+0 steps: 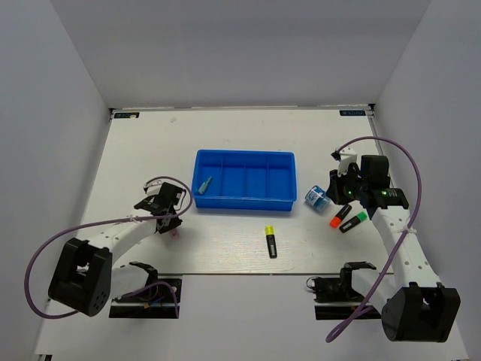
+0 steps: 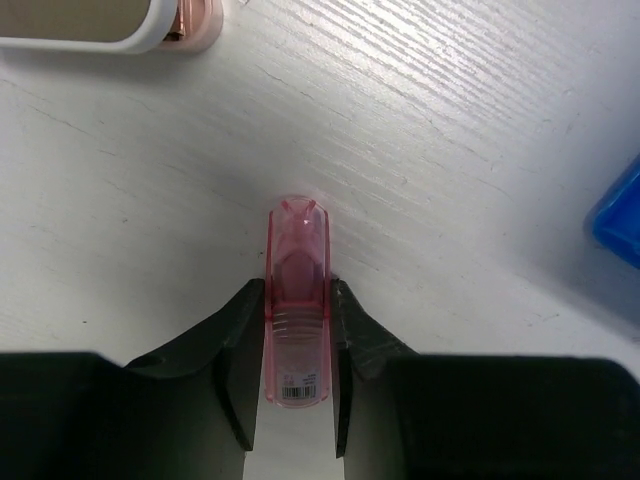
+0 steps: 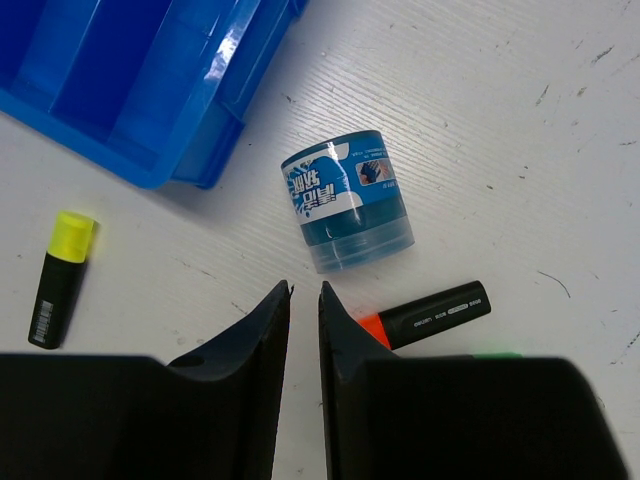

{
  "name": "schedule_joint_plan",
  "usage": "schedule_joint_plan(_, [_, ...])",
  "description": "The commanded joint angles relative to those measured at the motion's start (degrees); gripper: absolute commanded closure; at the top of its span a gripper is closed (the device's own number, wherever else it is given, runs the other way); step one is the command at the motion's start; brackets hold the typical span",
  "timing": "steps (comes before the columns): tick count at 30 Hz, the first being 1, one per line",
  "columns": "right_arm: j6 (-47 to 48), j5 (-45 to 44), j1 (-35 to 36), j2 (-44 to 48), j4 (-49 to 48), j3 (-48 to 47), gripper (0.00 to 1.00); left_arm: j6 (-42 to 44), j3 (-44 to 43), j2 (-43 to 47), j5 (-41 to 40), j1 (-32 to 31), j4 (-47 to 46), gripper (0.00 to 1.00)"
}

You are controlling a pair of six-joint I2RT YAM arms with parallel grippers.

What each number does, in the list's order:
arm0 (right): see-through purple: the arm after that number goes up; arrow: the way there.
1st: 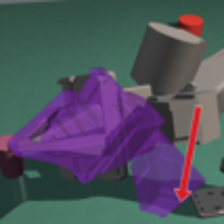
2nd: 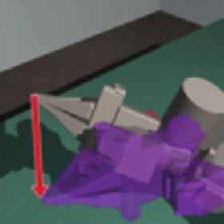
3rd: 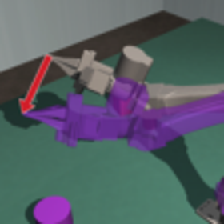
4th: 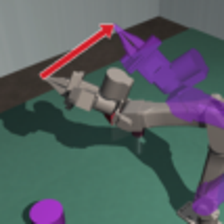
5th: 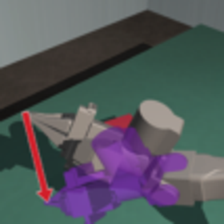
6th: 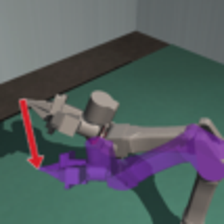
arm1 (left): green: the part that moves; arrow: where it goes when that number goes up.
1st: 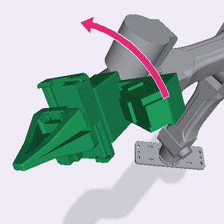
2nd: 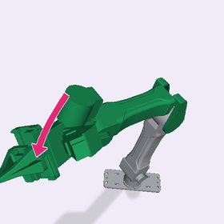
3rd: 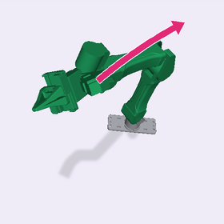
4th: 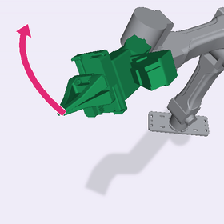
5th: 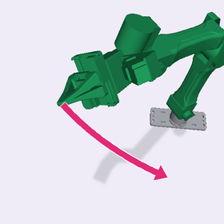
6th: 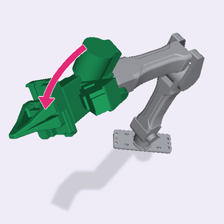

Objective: Sort the stationery into containers
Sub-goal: Pick up the stationery from the center of the board, then place the stationery in the storage box.

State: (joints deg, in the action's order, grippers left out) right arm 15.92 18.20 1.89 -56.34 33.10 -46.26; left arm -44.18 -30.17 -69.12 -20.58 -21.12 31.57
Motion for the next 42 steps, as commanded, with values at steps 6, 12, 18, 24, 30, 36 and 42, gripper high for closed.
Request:
schedule_joint_plan(6, [0.60, 0.88, -0.31, 1.14, -0.06, -0.32, 0.78, 1.90, -1.72, 5.83, 2.22, -3.21, 4.46, 0.98])
schedule_joint_plan(12, [0.60, 0.88, -0.31, 1.23, -0.14, -0.23, 0.78, 8.92, -21.56, 2.71, 3.79, -7.96, 9.29, 0.98])
schedule_joint_plan(18, [0.51, 0.88, -0.40, 1.05, -0.06, -0.23, 0.78, 13.33, -34.24, -6.35, 3.43, -10.34, 9.48, 0.98])
schedule_joint_plan(24, [0.69, 1.23, -0.31, 0.61, 0.29, -0.06, 0.75, 18.43, -50.11, -20.16, 5.81, -10.60, 8.42, 0.88])
schedule_joint_plan(30, [0.69, 0.88, -0.40, 0.62, -0.32, 0.03, 0.66, 22.47, -60.34, -32.73, 2.74, -10.43, 12.81, 0.70])
schedule_joint_plan(36, [0.78, 0.96, -0.40, 0.09, -0.32, 0.12, 0.66, 23.53, -59.21, -34.15, 1.24, -9.20, 13.08, 0.69])
schedule_joint_plan(42, [1.30, 2.10, -0.40, -0.53, 0.03, 0.03, 0.30, 24.49, -57.72, -34.59, 2.29, -8.41, 12.64, 0.40])
